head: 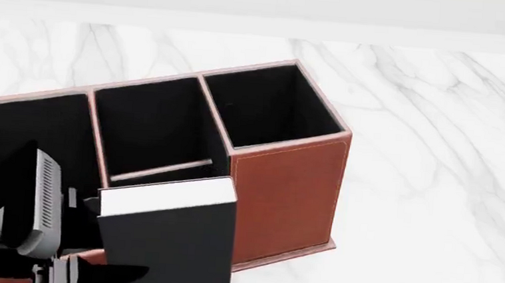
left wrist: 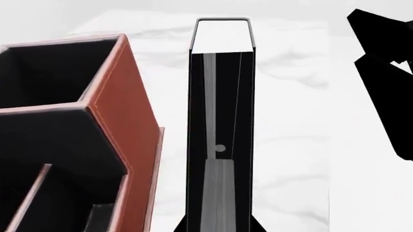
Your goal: Pick up the book and place it in the back compartment of the caddy.
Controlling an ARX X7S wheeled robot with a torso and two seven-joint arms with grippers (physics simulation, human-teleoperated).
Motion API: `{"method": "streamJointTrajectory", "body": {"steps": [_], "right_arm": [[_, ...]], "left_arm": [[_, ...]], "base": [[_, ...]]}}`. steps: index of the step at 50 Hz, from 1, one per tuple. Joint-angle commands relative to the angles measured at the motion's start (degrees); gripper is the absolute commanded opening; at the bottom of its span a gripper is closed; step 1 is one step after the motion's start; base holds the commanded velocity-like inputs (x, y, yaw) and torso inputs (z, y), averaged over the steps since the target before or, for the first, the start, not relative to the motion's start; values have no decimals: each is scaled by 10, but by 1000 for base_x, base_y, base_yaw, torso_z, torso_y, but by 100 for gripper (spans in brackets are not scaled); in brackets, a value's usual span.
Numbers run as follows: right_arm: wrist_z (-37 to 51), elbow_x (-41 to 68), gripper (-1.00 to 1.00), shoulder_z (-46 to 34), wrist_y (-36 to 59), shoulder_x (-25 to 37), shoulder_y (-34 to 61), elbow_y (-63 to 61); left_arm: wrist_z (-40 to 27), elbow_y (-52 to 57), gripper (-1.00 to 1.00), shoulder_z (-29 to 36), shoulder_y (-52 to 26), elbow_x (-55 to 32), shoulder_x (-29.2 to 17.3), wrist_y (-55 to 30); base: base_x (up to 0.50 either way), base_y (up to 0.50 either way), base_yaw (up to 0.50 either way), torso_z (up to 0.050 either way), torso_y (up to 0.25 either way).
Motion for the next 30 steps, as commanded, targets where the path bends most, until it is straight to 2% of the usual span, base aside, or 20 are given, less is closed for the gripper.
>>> {"method": "streamJointTrajectory", "body": {"steps": [1,9,30], "right_arm": [[0,2,100,-3,-1,1,2,2],[0,2,100,-5,-2,2,3,4],[3,2,100,-7,-3,5,3,3]], "left_arm": [[7,-39,-100,-19,-23,-10,15,10],[-8,-53,-100,-21,-27,0,23,13],[105,-271,-100,-11,-75,31,104,69]], "base": [[0,0,0,0,0],[0,0,0,0,1],[0,0,0,0,1]]}}
